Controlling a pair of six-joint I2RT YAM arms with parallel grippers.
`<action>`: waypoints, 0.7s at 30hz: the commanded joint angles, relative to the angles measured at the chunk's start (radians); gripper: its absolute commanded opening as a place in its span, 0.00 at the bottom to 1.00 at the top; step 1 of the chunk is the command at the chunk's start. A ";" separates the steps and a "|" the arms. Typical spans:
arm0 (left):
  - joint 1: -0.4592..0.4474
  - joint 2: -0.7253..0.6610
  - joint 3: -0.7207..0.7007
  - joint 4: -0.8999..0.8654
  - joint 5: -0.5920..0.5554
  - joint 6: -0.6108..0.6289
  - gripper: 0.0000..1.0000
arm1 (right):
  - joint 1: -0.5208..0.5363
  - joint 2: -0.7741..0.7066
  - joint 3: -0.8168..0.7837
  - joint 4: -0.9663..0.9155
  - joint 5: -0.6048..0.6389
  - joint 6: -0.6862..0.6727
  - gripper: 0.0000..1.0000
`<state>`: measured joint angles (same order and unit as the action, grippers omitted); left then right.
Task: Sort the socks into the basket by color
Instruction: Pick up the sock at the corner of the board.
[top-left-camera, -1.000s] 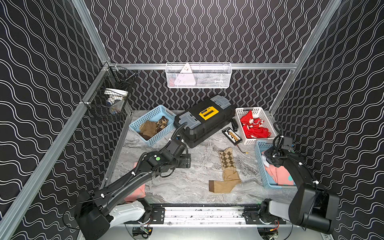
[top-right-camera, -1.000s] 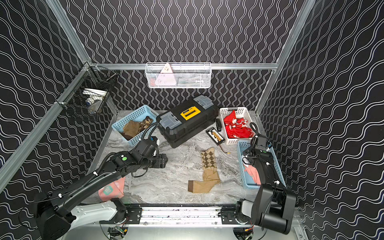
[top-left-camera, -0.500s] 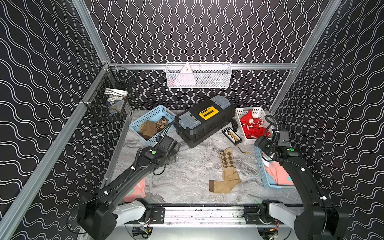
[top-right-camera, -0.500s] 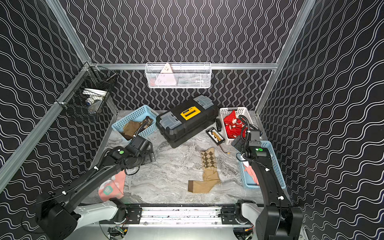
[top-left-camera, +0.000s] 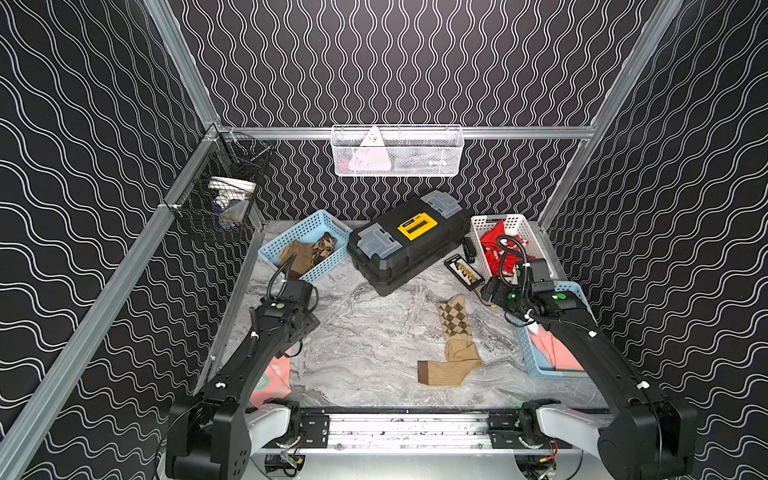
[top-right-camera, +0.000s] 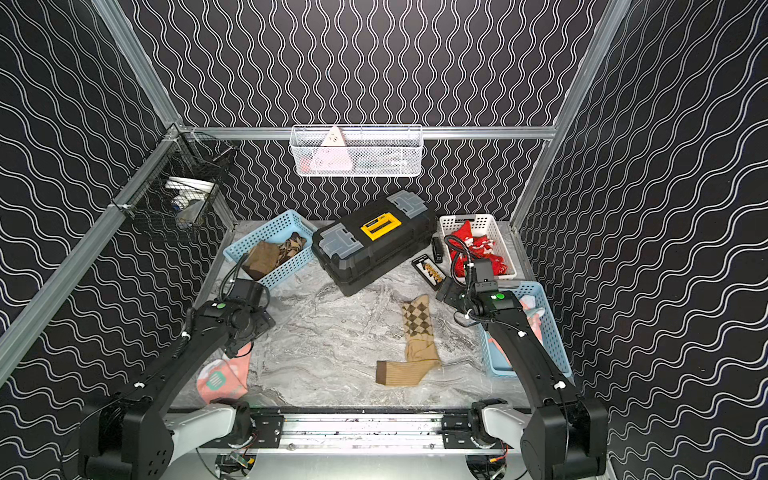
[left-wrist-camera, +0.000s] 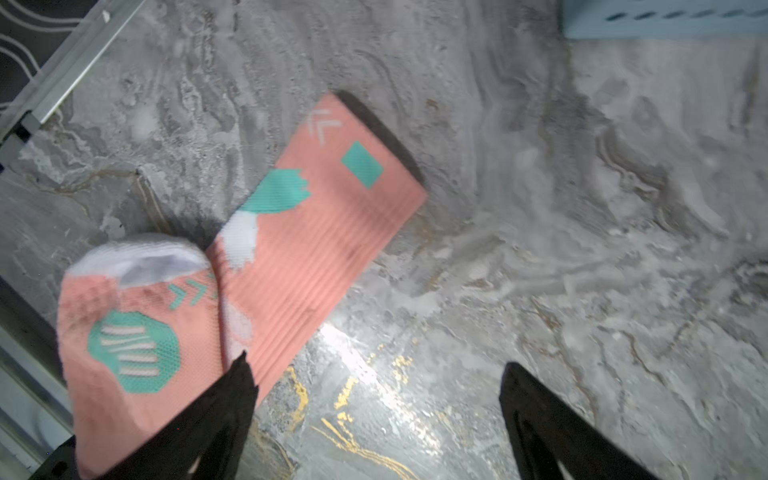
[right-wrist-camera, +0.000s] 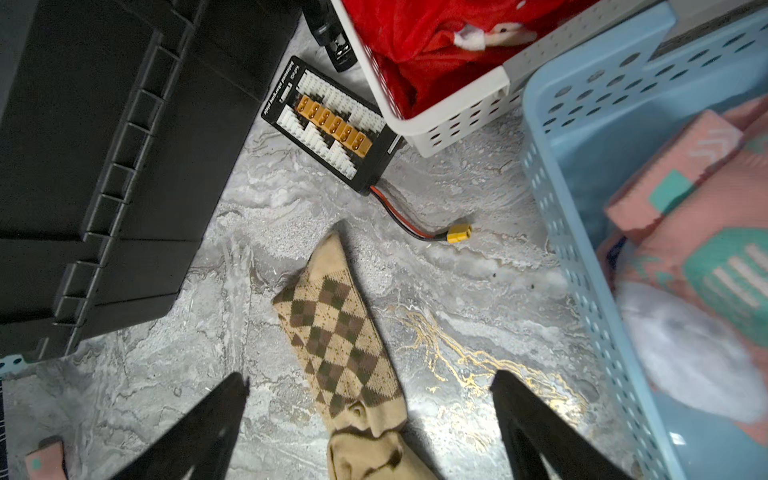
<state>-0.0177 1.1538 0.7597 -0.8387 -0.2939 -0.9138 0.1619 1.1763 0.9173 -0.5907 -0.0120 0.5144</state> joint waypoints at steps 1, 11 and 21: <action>0.089 -0.010 -0.040 0.032 0.010 0.011 0.95 | 0.008 -0.005 -0.004 -0.023 -0.015 -0.005 0.94; 0.267 0.054 -0.148 0.162 0.130 0.022 0.93 | 0.014 -0.007 -0.005 -0.031 -0.009 -0.017 1.00; 0.279 0.160 -0.256 0.316 0.231 -0.038 0.72 | 0.014 -0.030 0.005 -0.044 -0.001 -0.017 1.00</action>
<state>0.2581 1.2827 0.5533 -0.6178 -0.1761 -0.9073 0.1749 1.1545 0.9127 -0.6216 -0.0193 0.5041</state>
